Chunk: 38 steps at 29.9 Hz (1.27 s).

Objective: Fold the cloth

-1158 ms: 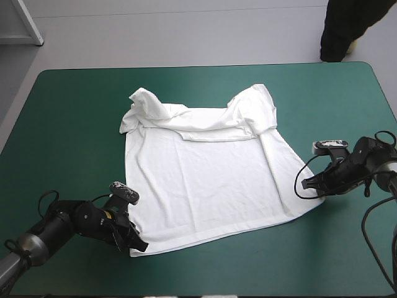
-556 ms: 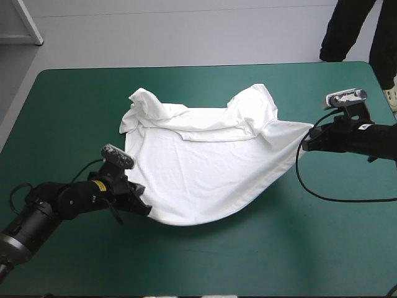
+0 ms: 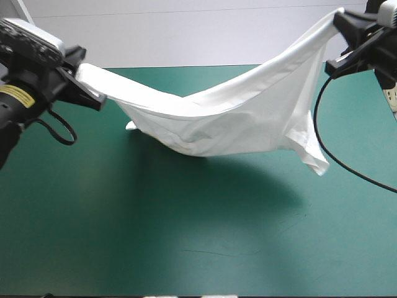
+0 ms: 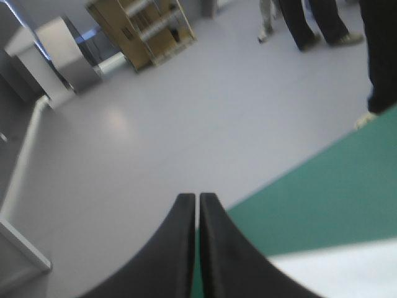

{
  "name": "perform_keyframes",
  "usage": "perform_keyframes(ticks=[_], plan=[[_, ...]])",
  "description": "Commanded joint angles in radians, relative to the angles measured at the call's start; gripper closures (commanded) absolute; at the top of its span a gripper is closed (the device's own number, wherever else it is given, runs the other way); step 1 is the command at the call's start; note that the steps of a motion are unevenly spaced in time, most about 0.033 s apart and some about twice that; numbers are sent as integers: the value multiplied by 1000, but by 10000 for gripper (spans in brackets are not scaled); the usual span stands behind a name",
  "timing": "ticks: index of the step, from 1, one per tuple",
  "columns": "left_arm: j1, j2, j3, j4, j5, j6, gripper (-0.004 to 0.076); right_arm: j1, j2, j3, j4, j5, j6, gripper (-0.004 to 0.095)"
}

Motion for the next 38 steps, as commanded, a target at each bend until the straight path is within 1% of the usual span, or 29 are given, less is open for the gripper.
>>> perform_keyframes(ticks=[1, 5, 7, 10, 14, 18, 27, 31, 32, 33, 35, 37, 38], plan=[[-2, 12, -199, 41, -104, -12, 705, -2, -31, -167, 51, -118, -11, 922], [-2, 50, -372, 72, -169, -1, 705, -2, -25, -314, 50, -184, -37, 922], [-2, 72, -460, 78, -174, -1, 705, -2, -14, -368, 49, -206, -37, 922], [-2, 105, -565, 78, -138, 34, 705, -2, -2, -423, 27, -206, -37, 922], [-2, 141, -639, 71, -62, 56, 705, -2, 17, -428, 19, -147, -25, 922], [-2, 150, -640, 70, -25, 59, 705, -2, 46, -428, 16, -80, 16, 922], [-2, 188, -622, 70, 51, 57, 705, -2, 164, -428, 28, 47, 56, 922], [-2, 202, -591, 52, 78, 54, 705, -2, 240, -428, 72, 170, 77, 921], [-2, 207, -577, 41, 89, 54, 705, -1, 270, -428, 90, 225, 79, 921], [-2, 209, -564, 26, 91, 54, 705, 7, 290, -428, 107, 258, 79, 921], [-2, 214, -528, 17, 91, 54, 705, 48, 339, -428, 103, 318, 79, 921], [-2, 219, -489, 17, 89, 54, 705, 106, 382, -428, 83, 331, 79, 921], [-2, 221, -468, 17, 87, 54, 705, 146, 410, -428, 52, 327, 81, 921]])
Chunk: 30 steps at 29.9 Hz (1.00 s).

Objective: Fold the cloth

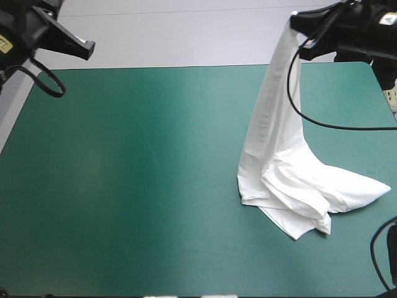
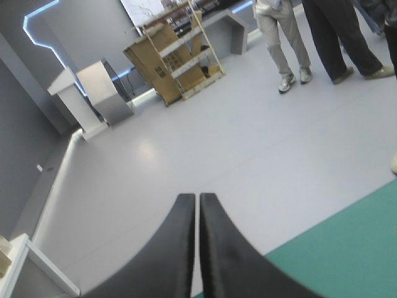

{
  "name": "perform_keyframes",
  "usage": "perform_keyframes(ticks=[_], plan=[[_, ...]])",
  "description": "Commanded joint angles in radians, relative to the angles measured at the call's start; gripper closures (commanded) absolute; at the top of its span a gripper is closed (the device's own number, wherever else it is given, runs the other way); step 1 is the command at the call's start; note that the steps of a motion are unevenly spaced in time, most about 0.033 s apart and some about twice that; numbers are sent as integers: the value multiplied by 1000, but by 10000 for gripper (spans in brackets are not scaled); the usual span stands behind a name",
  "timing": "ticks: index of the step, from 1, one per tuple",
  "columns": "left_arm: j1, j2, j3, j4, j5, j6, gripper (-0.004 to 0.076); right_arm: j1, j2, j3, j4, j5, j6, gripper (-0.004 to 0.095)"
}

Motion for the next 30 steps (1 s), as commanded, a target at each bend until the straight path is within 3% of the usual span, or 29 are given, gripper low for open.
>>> perform_keyframes(ticks=[1, 7, 15, 17, 21, 23, 27, 30], plan=[[-2, -14, 46, -10, -70, -6, 705, 113, 38, -20, -7, -39, 1, 921], [-2, -11, 166, -10, -44, -26, 705, 293, 211, -20, -241, -93, 81, 921], [-2, -11, 382, -31, 14, -29, 705, 321, 392, -20, -387, -109, 170, 895], [-2, -11, 441, -69, 8, -29, 705, 321, 407, -20, -397, -107, 168, 788], [-2, -11, 538, -160, -18, -22, 693, 321, 401, -20, -406, -107, 172, 336], [-2, -11, 558, -233, -13, 24, 661, 321, 385, -20, -461, -97, 201, 202], [-2, -11, 561, -433, 49, 137, 538, 303, 324, -20, -603, -19, 236, 223], [-11, -11, 563, -606, 109, 217, 465, 256, 255, -20, -604, 36, 293, 308]])
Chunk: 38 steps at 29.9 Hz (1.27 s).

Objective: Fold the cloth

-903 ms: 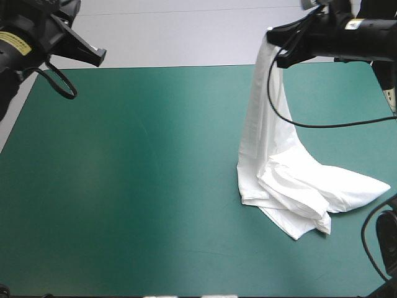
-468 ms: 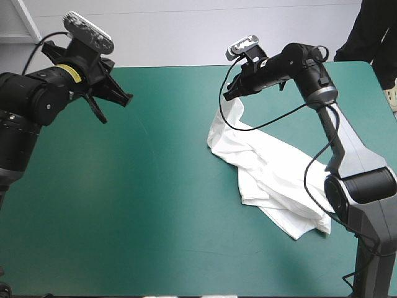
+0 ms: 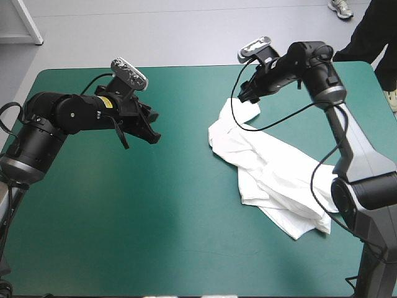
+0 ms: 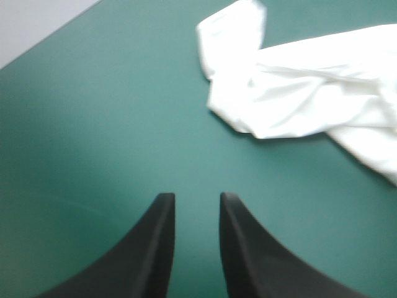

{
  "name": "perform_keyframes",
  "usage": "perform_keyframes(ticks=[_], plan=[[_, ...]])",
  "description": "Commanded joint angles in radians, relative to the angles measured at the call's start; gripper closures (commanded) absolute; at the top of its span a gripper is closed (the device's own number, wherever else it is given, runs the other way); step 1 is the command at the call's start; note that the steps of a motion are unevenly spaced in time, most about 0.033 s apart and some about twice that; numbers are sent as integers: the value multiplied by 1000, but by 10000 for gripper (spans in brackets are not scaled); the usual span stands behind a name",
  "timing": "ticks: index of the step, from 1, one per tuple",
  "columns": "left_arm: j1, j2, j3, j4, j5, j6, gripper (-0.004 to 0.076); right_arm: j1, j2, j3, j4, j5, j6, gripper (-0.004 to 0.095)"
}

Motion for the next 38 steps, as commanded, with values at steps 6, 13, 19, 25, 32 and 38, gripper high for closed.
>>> perform_keyframes(ticks=[6, 13, 19, 25, 32, 38], plan=[[-150, -35, 27, -282, 11, 114, 458, -173, -295, -31, 87, 6, 93, 420], [-443, -30, 200, -256, -166, 129, 458, -286, -503, 27, 85, 6, 141, 422], [-640, 15, 279, -206, -297, 134, 458, -297, -662, 271, -93, 6, 163, 423], [-824, 142, 308, -78, -366, 178, 458, -297, -827, 515, -164, -85, 197, 423], [-854, 247, 308, 7, -491, 125, 458, -297, -921, 598, -230, -135, 221, 433], [-773, 254, 297, 14, -541, 57, 458, -297, -891, 614, -146, -75, 211, 444]])
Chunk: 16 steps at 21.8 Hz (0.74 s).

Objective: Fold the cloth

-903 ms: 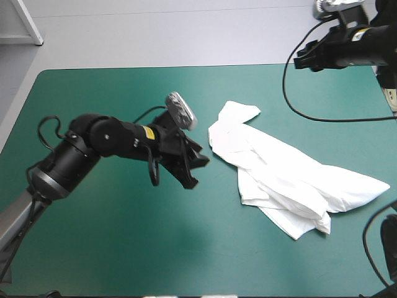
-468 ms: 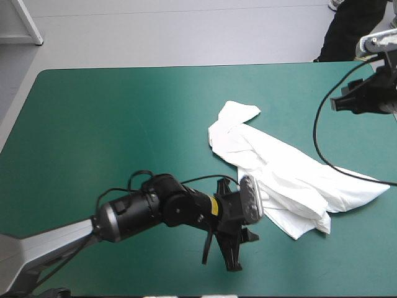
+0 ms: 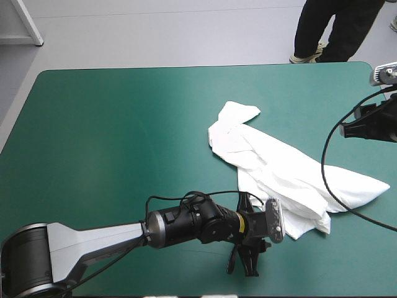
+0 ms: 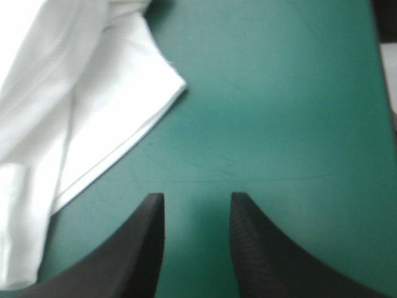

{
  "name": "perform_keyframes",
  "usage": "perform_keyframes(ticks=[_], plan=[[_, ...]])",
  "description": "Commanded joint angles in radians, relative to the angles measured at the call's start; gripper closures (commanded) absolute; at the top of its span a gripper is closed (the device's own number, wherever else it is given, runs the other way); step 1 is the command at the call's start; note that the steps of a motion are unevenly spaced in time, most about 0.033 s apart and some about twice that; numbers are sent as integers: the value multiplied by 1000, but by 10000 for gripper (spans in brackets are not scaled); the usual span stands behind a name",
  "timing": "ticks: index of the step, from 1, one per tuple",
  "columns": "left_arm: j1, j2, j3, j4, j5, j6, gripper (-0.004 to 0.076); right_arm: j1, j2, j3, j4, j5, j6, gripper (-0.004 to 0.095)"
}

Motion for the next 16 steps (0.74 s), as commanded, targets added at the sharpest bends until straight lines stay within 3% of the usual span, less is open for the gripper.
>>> perform_keyframes(ticks=[1, 5, 13, 16], plan=[[60, -46, -44, -5, -62, -50, 458, -7, 21, 24, 13, -34, -11, 444], [118, -59, -46, 7, -59, -50, 458, -7, 33, 208, -90, -119, 22, 444], [193, -53, -46, 58, -102, -74, 458, -7, 27, 478, -81, -166, 18, 444], [237, -64, -46, 58, -72, -96, 458, -7, 116, 541, 4, -213, -19, 443]])
